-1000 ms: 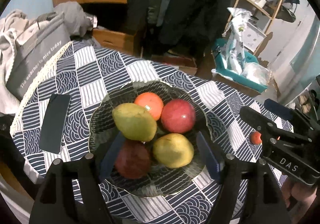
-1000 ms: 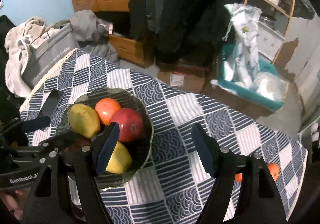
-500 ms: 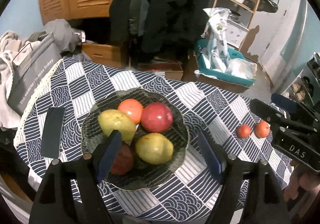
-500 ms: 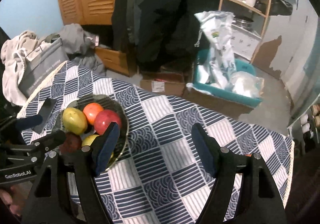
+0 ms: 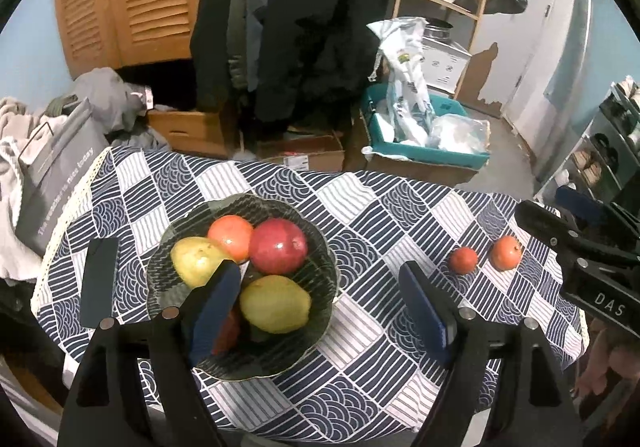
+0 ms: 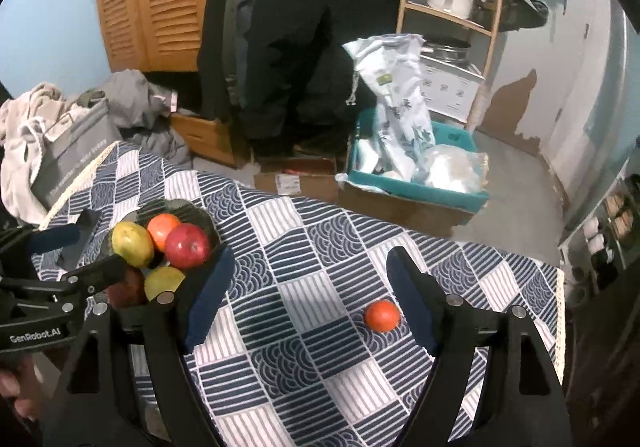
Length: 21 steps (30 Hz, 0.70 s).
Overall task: Organize fruits
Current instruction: 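Move both open tools toward the two small oranges left on the table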
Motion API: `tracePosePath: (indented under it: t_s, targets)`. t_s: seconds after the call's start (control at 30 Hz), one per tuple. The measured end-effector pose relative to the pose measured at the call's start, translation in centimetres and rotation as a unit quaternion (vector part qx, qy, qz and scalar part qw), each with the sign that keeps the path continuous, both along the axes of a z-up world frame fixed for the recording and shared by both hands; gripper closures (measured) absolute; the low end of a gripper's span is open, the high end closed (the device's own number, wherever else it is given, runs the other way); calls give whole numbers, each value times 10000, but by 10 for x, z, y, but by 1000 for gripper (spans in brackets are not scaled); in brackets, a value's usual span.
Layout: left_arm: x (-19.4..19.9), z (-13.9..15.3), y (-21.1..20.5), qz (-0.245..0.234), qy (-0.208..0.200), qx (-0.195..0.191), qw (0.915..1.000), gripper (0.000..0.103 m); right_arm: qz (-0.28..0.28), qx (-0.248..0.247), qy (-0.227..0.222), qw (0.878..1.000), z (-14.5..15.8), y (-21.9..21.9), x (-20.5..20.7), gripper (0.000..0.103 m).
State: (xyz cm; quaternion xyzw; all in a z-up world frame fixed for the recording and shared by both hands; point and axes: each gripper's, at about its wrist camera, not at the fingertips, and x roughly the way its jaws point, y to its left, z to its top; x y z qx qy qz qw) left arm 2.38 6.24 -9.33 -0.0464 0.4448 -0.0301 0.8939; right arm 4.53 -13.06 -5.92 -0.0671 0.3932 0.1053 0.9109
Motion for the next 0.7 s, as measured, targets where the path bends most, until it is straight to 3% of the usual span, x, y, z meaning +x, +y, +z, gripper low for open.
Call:
tracePosePath:
  t_s: [0.7]
  targets:
    - [2, 6, -75, -527, -53, 267, 9982, 20, -687, 44, -131, 9975, 7, -96, -19, 23]
